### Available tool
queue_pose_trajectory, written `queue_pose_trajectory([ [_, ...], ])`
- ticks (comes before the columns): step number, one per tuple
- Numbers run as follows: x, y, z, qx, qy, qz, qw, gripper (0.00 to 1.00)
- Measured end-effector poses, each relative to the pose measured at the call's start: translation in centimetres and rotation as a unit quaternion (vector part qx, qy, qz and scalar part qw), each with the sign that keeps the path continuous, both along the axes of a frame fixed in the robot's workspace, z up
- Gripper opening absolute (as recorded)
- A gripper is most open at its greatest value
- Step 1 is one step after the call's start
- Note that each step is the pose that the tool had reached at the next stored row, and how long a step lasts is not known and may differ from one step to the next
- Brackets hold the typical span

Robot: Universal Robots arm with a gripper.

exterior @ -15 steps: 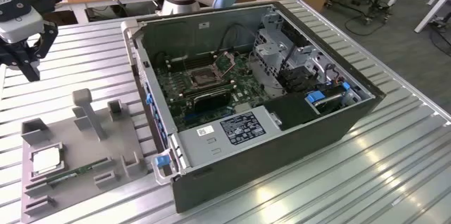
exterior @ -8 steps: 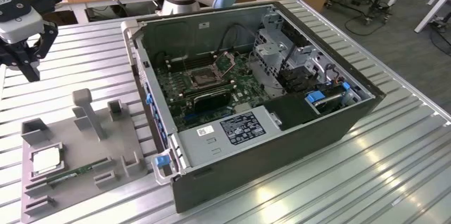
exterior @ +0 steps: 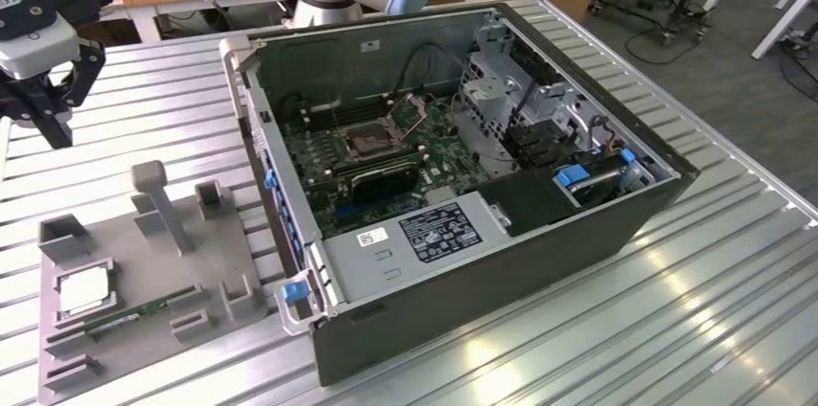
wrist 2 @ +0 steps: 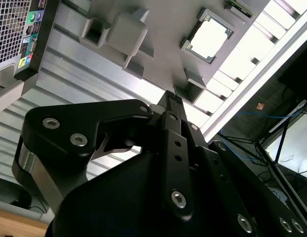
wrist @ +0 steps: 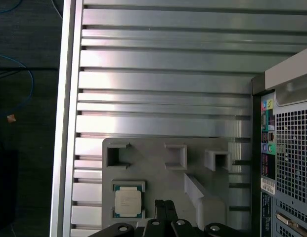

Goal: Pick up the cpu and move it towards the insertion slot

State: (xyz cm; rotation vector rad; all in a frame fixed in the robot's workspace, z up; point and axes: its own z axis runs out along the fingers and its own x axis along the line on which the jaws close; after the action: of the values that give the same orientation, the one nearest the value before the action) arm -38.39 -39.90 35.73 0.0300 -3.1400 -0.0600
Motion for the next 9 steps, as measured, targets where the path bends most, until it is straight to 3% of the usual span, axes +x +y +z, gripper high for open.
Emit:
queue_pose_trajectory([
  [9, 0.0, -0.3, 0.0, -0.0001, 0.0001, 0.0, 1.0, 0.11],
])
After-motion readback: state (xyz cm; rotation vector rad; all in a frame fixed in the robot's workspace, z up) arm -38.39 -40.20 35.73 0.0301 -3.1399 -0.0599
